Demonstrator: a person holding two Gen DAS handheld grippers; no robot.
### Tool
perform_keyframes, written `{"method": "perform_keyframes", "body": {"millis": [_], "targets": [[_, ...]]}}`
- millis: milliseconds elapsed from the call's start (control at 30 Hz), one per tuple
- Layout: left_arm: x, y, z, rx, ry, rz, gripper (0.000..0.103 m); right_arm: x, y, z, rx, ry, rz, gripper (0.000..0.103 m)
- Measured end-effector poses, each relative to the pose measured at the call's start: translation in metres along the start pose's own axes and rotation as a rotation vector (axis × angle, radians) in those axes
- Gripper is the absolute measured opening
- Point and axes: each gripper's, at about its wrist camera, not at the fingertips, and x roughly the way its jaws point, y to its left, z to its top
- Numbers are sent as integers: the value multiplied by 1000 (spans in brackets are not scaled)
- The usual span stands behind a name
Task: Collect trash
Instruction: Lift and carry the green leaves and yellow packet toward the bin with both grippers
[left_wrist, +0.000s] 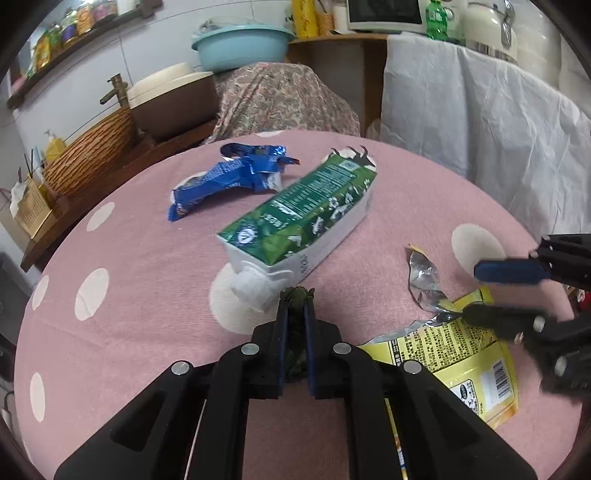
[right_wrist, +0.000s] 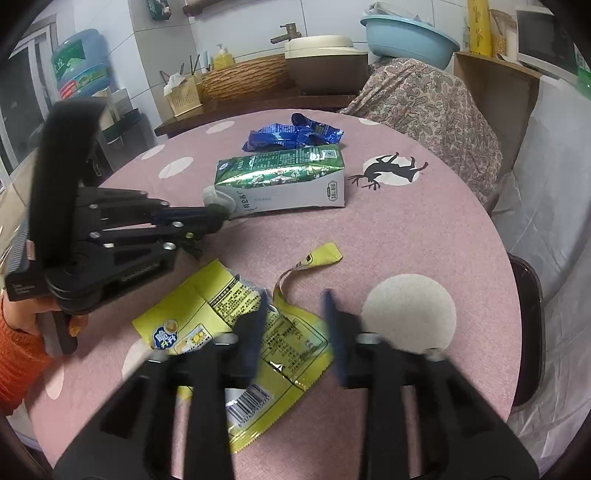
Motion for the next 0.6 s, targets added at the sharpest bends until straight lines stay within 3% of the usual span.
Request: {"method": "perform_keyframes", "body": {"millis": [33,167,333,400,600], "targets": [[-2,2,0,-4,-5,1,9,0,0,1,9,-10,-3,58],[-10,7,-2,-21,-19,-5,9,8,5,7,32,10,14,58],[-14,8,-3,-39,-38,-1,9,32,14,14,42,68,-40,58],[-16,9,-4,-39,-39,1,9,39,19,14,36,76,-75,53],[-20,13,-8,-53,-46,-2,9,46,19,20,47,62,-124,22]]}}
